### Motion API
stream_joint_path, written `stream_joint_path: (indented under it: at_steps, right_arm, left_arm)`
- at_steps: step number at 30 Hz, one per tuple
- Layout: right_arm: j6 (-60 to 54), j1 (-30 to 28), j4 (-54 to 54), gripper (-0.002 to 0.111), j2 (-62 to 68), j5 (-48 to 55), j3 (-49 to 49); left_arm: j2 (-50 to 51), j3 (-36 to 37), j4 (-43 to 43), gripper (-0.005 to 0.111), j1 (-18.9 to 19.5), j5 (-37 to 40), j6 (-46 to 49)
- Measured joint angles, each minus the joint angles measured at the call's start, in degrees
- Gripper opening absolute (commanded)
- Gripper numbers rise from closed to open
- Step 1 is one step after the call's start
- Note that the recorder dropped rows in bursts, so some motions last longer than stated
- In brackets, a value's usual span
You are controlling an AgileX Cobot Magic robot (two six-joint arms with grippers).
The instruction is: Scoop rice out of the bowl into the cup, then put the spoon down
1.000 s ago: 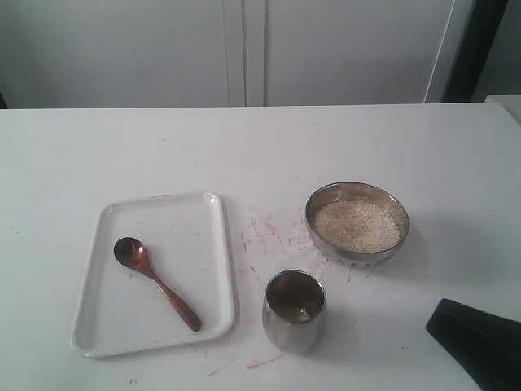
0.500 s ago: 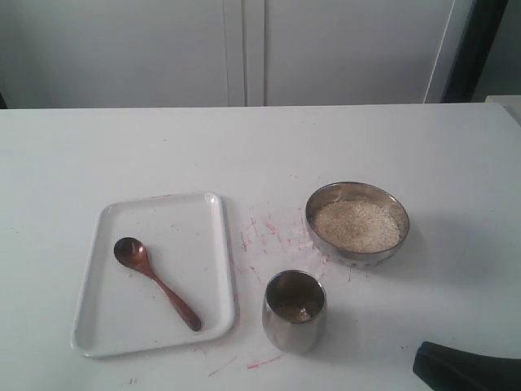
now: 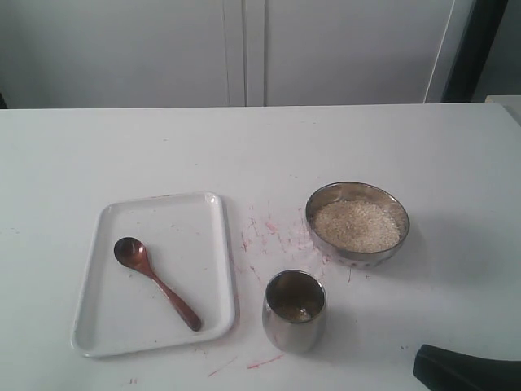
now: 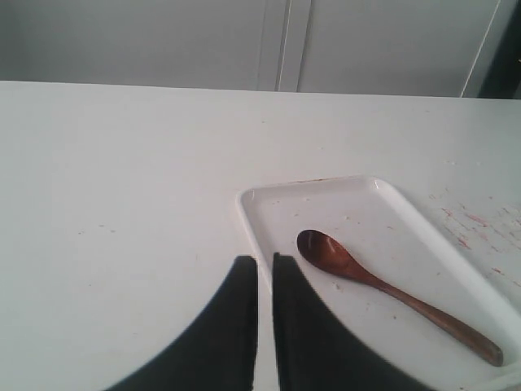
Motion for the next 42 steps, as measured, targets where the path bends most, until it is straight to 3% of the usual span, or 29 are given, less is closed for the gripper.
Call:
stream_joint_path:
  at_steps: [9,18,25,42]
  right_arm:
    - [0.88,0.0,0.0,0.0,0.0,15.77,0.0]
    - [1.48,-0.74,0.0,0.0,-0.5,17.5,0.0]
    - [1.48,-9.65,0.0,0.0,-4.25,17.5,0.0]
    - [1.48,-38.93,0.0,0.0,-10.64,17.53,0.0]
  left_arm:
    - [0.0,0.0,0.0,0.014,0.0,0.0,0.0]
    - [0.0,0.0,0.0,0.014,0.0,0.0,0.0]
    - [0.0,0.0,0.0,0.014,0.0,0.0,0.0]
    - [0.0,0.0,0.0,0.014,0.0,0.0,0.0]
